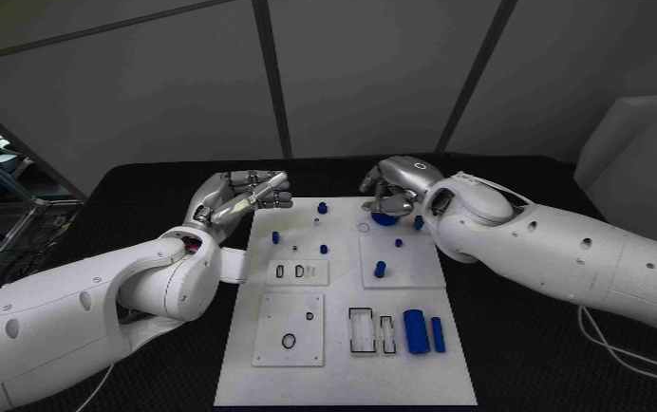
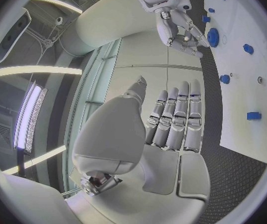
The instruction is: Assemble the parts on the task board
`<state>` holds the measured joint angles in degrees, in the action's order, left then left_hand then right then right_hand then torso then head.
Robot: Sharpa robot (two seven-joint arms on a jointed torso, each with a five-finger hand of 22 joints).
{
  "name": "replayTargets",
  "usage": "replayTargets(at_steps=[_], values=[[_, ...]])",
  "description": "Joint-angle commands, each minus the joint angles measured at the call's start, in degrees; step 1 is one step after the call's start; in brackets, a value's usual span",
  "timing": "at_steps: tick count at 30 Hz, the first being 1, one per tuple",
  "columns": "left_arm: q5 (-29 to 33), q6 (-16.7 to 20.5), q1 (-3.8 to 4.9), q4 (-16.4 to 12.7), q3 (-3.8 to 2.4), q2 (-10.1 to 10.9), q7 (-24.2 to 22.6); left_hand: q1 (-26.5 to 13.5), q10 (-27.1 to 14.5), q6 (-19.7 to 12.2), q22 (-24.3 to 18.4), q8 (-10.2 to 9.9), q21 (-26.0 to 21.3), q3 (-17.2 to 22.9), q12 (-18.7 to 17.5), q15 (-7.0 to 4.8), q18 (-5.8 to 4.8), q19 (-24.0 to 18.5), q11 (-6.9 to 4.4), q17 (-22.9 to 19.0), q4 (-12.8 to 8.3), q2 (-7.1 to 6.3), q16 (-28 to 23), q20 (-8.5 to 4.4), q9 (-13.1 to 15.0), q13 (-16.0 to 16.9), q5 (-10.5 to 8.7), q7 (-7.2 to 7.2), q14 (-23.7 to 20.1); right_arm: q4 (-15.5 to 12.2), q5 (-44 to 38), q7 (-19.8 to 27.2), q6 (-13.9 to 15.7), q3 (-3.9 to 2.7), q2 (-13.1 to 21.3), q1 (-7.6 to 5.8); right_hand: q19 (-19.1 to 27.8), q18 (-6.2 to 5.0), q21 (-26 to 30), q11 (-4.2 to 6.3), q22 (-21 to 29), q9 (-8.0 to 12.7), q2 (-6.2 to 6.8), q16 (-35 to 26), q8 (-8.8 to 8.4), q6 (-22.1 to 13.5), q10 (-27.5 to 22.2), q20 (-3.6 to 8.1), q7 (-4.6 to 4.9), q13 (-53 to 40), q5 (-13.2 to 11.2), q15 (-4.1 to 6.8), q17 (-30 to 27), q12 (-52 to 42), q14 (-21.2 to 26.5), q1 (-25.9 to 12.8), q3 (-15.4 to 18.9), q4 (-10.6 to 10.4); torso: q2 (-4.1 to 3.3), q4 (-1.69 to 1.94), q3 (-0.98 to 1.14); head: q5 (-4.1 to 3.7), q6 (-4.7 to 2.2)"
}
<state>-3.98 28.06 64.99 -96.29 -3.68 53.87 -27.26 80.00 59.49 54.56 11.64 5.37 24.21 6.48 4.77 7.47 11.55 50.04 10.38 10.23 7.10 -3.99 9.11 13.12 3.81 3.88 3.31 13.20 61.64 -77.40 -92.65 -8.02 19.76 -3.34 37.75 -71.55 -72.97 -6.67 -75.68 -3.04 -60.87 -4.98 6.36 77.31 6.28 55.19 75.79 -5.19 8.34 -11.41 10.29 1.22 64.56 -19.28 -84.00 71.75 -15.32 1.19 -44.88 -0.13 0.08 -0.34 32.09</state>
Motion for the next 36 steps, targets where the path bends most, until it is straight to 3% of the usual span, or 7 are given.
replayTargets(at_steps=[1,3,4,8,13,25,36], values=[[-0.2,-0.9,0.09,0.2,-0.05,-0.1,-0.2,-0.2,-0.3,-0.2,0.1,-0.3,0.4,0.1,-0.4,-0.04,-1.29,-0.3,-0.13,0.1,-0.3,0.55,-0.4,0.24,-0.1,-0.1,-0.15,0.18,-0.4,-2.2,9.1,-3.1,-0.5,-0.08,2.6,-0.21,-1.9,1.61,-1.7,0.58,-3.1,0.3,1.58,3.8,-0.02,-0.8,3.9,0.46,-0.55,-13.2,2.3,0.51,6.8,-14.0,-3.3,-1.2,2.8,-1.5,0.27,-0.48,0.32,0.15,-0.06],[-0.2,-1.0,0.09,0.4,-0.05,-0.2,-0.2,-0.2,-0.3,-0.2,0.1,-0.3,0.4,0.1,-0.4,-0.04,-1.29,-0.3,-0.13,0.1,-0.3,0.56,-0.4,0.24,-0.1,-0.1,-0.15,0.18,-0.4,-3.2,10.7,-4.0,-2.3,-0.10,4.2,-0.26,-3.8,2.31,-3.5,0.26,-6.3,0.3,1.60,7.1,0.23,-1.7,5.0,0.13,-0.50,-37.5,4.4,0.56,12.7,-36.6,-4.1,-1.2,5.8,-3.1,0.29,-0.56,0.41,0.19,-0.05],[-0.2,-1.0,0.09,0.5,-0.05,-0.3,-0.2,-0.2,-0.3,-0.2,0.1,-0.3,0.4,0.1,-0.3,-0.04,-1.29,-0.3,-0.13,0.1,-0.4,0.57,-0.4,0.24,-0.1,-0.1,-0.15,0.17,-0.4,-3.8,11.6,-4.6,-3.7,-0.12,5.2,-0.30,-4.9,2.62,-4.7,-0.77,-8.5,0.5,0.21,8.9,0.69,-3.3,3.8,-0.31,-0.01,-52.2,4.7,-0.63,16.1,-50.2,-4.3,-0.7,9.1,-5.8,0.25,-0.51,0.38,0.10,-0.08],[-0.2,-1.2,0.08,0.7,-0.05,-0.6,-0.1,-0.2,-0.3,-0.2,0.1,-0.3,0.4,0.1,-0.3,-0.04,-1.29,-0.3,-0.13,0.1,-0.4,0.57,-0.4,0.24,-0.1,-0.1,-0.15,0.17,-0.4,-4.4,12.4,-6.3,-7.2,-0.13,6.8,-0.37,-6.5,3.07,-6.3,-1.64,-11.5,0.5,0.82,11.0,1.67,-5.5,6.2,-1.19,1.27,-64.3,4.6,-1.58,20.8,-60.1,-5.1,1.2,13.4,-8.5,0.17,-0.47,0.25,-0.06,-0.22],[-0.2,-1.3,0.08,0.9,-0.04,-0.8,-0.1,-0.2,-0.3,-0.1,0.1,-0.3,0.4,0.1,-0.3,-0.04,-1.29,-0.3,-0.15,0.1,-0.4,0.62,-0.4,0.25,0.0,0.0,-0.15,0.14,-0.4,-3.4,11.4,-7.4,-9.8,-0.12,6.7,-0.39,-7.2,3.31,-7.1,-2.47,-13.1,0.5,1.16,11.8,3.13,-7.9,7.5,-2.08,2.07,-68.6,4.3,-2.40,23.0,-63.5,-5.5,4.3,16.2,-12.2,0.11,-0.40,0.26,-0.23,-0.16],[-0.2,-1.4,0.07,1.0,-0.04,-0.9,0.0,-0.2,-0.2,-0.1,0.1,-0.3,0.4,0.1,-0.3,-0.04,-1.29,-0.3,-0.16,0.1,-0.4,0.62,-0.4,0.25,0.0,0.0,-0.15,0.14,-0.4,-0.6,10.0,-7.5,-11.4,-0.10,4.1,-0.39,-7.6,3.48,-7.6,-2.48,-14.0,0.4,-0.01,12.3,4.30,-8.2,8.8,-2.27,2.07,-70.9,5.3,-2.50,24.2,-65.3,-5.7,6.3,16.1,-12.8,0.11,-0.32,0.16,-0.31,0.07],[-0.2,-1.4,0.07,1.1,-0.04,-0.9,0.0,-0.1,-0.2,-0.1,0.1,-0.3,0.4,0.1,-0.3,-0.05,-1.28,-0.4,-0.17,0.1,-0.5,0.66,-0.4,0.26,0.0,0.0,-0.15,0.11,-0.4,-0.1,8.0,-7.1,-7.5,-0.10,2.7,-0.37,-8.5,3.76,-8.3,-2.27,-15.5,0.2,-1.35,12.6,5.40,-7.7,10.6,-2.16,1.82,-73.5,6.0,-2.34,25.3,-67.1,-6.0,7.1,15.9,-12.4,0.06,-0.32,0.21,-0.22,0.20]])
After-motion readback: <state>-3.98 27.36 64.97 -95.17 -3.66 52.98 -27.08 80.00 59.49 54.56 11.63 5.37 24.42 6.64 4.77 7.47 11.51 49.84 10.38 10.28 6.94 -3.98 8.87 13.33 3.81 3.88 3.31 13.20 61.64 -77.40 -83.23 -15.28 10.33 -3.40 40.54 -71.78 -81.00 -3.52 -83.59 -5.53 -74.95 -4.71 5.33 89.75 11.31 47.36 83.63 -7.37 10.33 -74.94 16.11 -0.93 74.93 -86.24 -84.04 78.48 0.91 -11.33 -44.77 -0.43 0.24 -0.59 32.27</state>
